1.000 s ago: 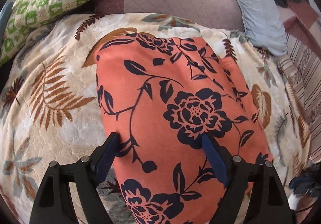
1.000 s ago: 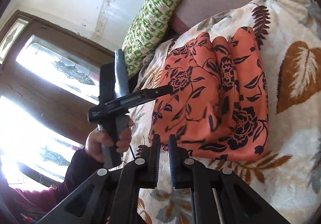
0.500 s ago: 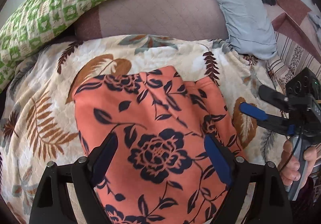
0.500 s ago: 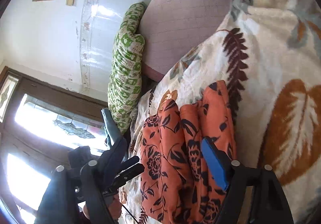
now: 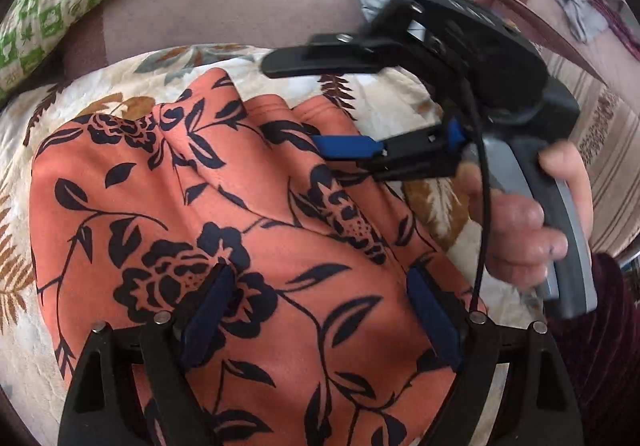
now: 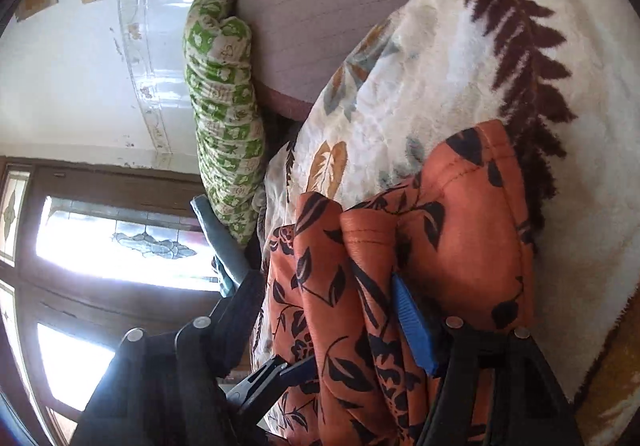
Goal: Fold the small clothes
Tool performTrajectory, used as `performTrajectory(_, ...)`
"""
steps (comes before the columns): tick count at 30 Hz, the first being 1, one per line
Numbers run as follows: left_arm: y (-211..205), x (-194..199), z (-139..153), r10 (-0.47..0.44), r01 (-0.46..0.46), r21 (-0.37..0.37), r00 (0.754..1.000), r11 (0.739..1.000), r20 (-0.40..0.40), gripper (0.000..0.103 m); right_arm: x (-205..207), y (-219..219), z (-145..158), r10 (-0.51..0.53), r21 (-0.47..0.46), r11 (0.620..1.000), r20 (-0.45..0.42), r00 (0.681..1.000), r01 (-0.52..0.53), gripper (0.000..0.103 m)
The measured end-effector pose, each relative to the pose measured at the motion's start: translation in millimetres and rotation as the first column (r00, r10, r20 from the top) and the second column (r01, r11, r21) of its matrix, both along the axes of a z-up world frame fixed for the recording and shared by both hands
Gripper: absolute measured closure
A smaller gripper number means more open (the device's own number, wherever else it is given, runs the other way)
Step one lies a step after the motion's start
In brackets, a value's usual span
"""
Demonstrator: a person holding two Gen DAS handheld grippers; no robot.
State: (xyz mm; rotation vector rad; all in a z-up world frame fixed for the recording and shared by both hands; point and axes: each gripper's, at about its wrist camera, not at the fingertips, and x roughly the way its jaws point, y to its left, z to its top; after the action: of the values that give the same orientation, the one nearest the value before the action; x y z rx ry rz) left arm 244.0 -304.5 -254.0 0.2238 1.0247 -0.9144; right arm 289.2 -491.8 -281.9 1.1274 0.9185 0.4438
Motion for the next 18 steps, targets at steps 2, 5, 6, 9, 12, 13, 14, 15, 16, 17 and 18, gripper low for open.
performTrajectory(2,11,-7,6,-0.001,0.001,-0.024,1.000,1.000,0.009,0.015,7,11,3,0.028,-0.060,0.998,-0.017,0.999,-0.029,0.029)
performTrajectory(5,41,-9,21,0.045,-0.045,-0.072,0.999,0.996,-0.002,0.015,14,31,5,0.032,-0.216,0.976,-0.029,0.999,-0.037,0.029)
performTrajectory(6,53,-8,26,0.072,-0.071,-0.070,0.997,0.995,0.008,0.015,15,38,4,0.040,-0.282,0.958,-0.037,0.999,-0.049,0.034)
performTrajectory(9,91,3,43,0.164,-0.161,-0.090,0.986,0.983,0.027,0.015,15,55,5,0.057,-0.414,0.907,-0.051,0.997,-0.073,0.072)
performTrajectory(12,121,16,49,0.267,-0.264,-0.061,0.963,0.962,0.033,0.015,8,57,28,0.043,-0.454,0.890,-0.013,0.999,-0.045,0.079)
performTrajectory(13,128,17,50,0.286,-0.285,-0.060,0.958,0.957,0.026,0.015,2,55,42,0.035,-0.460,0.887,0.017,0.999,-0.023,0.080)
performTrajectory(14,132,16,51,0.298,-0.296,-0.066,0.954,0.953,0.021,0.015,-3,52,58,0.025,-0.461,0.887,0.051,0.998,0.001,0.080)
performTrajectory(15,133,14,52,0.299,-0.297,-0.074,0.954,0.952,0.020,0.015,-10,49,74,0.020,-0.462,0.886,0.086,0.996,0.022,0.080)
performTrajectory(16,131,10,51,0.290,-0.287,-0.073,0.957,0.955,0.025,0.015,-15,45,89,0.012,-0.469,0.882,0.113,0.994,0.043,0.080)
performTrajectory(17,129,6,48,0.281,-0.278,-0.056,0.959,0.959,0.040,0.015,-21,41,100,0.002,-0.481,0.874,0.131,0.991,0.062,0.080)
performTrajectory(18,123,6,43,0.276,-0.275,-0.029,0.960,0.961,0.055,0.015,-24,36,107,-0.012,-0.491,0.868,0.134,0.991,0.077,0.080)
